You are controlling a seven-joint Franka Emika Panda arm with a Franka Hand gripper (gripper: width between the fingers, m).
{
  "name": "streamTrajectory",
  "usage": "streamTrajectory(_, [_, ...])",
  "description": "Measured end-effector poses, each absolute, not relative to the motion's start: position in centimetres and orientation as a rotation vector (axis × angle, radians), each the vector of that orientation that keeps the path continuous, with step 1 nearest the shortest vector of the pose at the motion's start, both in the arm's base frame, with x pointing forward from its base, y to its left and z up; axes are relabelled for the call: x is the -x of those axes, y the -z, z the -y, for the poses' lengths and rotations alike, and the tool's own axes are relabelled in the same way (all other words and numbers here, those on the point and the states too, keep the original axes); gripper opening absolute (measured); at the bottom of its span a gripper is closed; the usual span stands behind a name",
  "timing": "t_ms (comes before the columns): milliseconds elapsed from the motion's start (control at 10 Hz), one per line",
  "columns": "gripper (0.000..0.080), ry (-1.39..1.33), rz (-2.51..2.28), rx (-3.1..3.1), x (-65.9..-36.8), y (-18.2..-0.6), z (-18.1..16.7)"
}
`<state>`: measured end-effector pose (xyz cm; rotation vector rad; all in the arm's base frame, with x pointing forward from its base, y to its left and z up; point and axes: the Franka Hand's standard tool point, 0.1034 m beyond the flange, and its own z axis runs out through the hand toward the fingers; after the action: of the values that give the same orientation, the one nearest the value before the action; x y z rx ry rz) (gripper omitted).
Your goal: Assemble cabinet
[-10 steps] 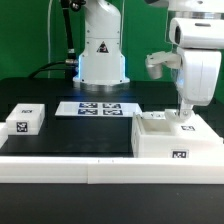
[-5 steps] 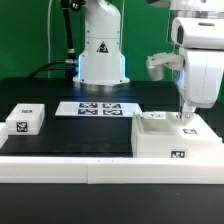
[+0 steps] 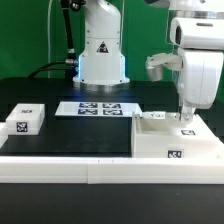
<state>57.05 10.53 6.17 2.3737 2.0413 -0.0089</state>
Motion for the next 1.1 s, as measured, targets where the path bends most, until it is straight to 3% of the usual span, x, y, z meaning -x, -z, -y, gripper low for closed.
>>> streamTrajectory(100, [0.0318, 0.009, -2.041, -2.374, -57.0, -6.2, -10.5])
streamTrajectory(300, [0.0639, 0.009, -2.041, -2.374, -57.0, -6.2, -10.5])
streamTrajectory(400, [0.0639, 0.009, -2.041, -2.374, -57.0, -6.2, -10.5])
streamTrajectory(500, [0.0745, 0.009, -2.041, -2.374, -57.0, -6.2, -10.5])
streamTrajectory(600, [0.0788, 0.009, -2.042, -2.374, -57.0, -6.2, -10.5])
streamTrajectory(900, [0.0796, 0.010, -2.036, -2.378, -56.9, -6.3, -10.6])
streamTrajectory(1100, [0.0797, 0.025, -2.023, -2.381, -54.5, -7.8, -10.5])
